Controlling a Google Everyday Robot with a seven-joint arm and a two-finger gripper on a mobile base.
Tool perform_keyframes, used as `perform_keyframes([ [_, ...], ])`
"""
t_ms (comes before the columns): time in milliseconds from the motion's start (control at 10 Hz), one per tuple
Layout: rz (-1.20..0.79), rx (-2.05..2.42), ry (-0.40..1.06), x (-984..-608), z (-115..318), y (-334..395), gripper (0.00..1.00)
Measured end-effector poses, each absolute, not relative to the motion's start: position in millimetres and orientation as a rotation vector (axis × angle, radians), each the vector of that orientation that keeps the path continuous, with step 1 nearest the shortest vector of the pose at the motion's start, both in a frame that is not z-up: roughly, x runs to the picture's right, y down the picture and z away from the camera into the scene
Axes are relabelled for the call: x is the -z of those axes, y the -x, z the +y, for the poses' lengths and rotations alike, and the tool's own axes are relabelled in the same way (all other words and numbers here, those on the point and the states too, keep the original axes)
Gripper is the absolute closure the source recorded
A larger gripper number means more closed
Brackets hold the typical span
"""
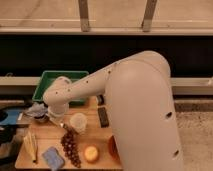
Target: Place fork in tray
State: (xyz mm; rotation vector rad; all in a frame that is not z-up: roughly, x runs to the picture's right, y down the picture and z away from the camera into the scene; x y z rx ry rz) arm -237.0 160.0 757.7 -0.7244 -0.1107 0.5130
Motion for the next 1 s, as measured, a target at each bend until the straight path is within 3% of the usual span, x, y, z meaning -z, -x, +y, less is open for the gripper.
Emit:
perform_keyframes([
  [1000,-0.251,-0.710,0.517,-745,71,198,1.00],
])
